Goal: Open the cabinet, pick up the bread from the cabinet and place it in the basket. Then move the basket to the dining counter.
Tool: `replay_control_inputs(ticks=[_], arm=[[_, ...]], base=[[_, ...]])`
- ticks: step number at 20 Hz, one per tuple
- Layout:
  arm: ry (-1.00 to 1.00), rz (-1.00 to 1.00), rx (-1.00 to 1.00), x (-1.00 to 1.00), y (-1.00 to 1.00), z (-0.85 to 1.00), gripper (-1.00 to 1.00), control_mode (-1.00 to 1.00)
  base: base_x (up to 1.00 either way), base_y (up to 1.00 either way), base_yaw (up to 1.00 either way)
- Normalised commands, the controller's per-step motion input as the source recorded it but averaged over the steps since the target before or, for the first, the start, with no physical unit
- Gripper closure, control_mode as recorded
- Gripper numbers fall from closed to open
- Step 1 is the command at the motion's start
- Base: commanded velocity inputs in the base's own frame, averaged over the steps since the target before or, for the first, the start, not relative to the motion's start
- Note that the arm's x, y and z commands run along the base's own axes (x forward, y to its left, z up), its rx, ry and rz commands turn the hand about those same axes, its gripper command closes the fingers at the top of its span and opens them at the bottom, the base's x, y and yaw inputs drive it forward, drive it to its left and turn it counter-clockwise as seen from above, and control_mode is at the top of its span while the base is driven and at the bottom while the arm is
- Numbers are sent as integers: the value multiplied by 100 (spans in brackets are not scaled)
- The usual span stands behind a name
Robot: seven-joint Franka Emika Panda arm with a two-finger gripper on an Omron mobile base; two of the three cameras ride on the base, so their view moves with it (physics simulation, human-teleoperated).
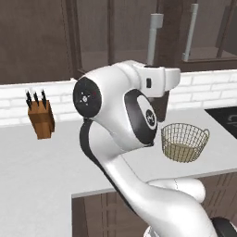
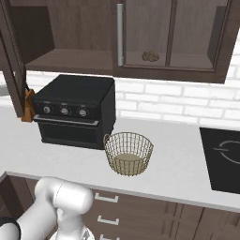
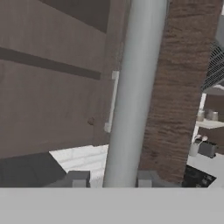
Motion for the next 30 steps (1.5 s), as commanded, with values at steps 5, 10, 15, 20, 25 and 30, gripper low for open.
replay_control_inputs(ticks=[5,10,15,20,25,30], arm=[[0,-3,-5,-1,26,0,-100,-100],[0,-1,0,-67,32,0,-100,-100],[-9,15,7,-100,-22,-3,-100,-100],[-7,35,39,-85,-99,0,-100,-100],[-8,37,48,-83,-100,-4,-100,-100],[15,20,54,-8,-100,-44,-100,-100]], base=[[0,0,0],[0,0,0],[0,0,0],[0,0,0],[0,0,0],[0,0,0]])
